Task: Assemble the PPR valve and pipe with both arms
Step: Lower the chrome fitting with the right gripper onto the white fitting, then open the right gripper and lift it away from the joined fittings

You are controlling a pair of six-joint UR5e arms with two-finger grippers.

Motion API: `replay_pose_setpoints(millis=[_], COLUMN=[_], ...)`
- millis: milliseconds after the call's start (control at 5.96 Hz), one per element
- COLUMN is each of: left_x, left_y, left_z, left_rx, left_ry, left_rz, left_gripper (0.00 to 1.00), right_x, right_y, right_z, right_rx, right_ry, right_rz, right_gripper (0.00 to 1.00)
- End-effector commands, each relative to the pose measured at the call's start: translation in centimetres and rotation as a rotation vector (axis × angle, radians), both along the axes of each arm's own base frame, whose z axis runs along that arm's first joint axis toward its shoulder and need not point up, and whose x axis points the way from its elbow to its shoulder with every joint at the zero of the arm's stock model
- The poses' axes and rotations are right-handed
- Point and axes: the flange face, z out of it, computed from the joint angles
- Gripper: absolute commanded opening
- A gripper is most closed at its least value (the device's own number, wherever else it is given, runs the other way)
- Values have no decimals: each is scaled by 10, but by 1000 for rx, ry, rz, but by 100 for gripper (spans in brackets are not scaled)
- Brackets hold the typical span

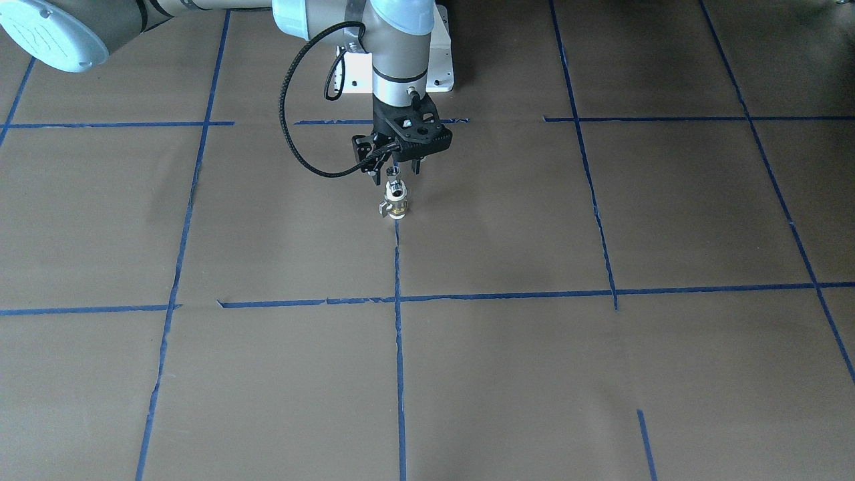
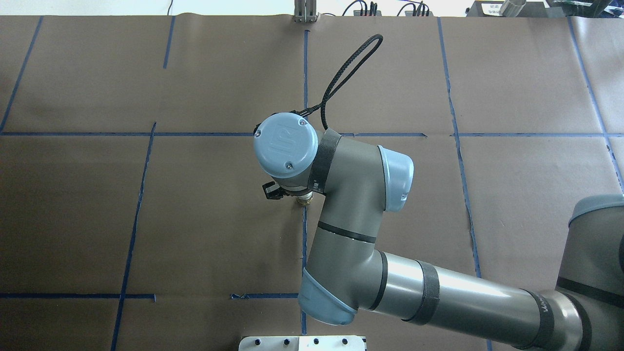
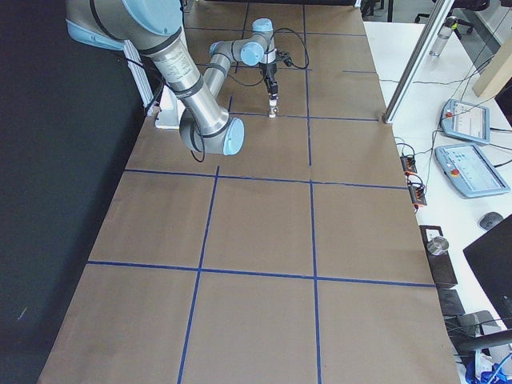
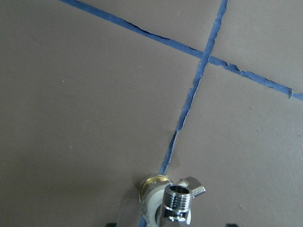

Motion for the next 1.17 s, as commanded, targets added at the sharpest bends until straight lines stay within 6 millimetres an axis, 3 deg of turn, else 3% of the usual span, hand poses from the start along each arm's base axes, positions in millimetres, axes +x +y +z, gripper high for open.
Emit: replay_pose_setpoints(millis=[0,168,503,671,839,1007], left_x=[0,1,3,4,5,5], left_y=[0,0,1,1,0,1], left_z=[0,4,10,11,15,17], left_rx=[1,-10,-11,-20,-10,7], left_ry=[0,-2,-2,-1,0,3], left_rz=[1,-1,14,16,19,18], left_gripper=[100,100,100,100,100,100], right_x=[7,34,130,170,217,256], right_y=[-6,-36,-128,-160,-198,-215], right_z=[-14,-16,-7,26,81,149], right_rx=[3,-63,-186,-195,-183,-191], right_ry=[-21,-58,-144,-135,-88,-37], right_rz=[5,6,-4,-15,-26,-54], right_gripper=[100,100,100,100,100,100])
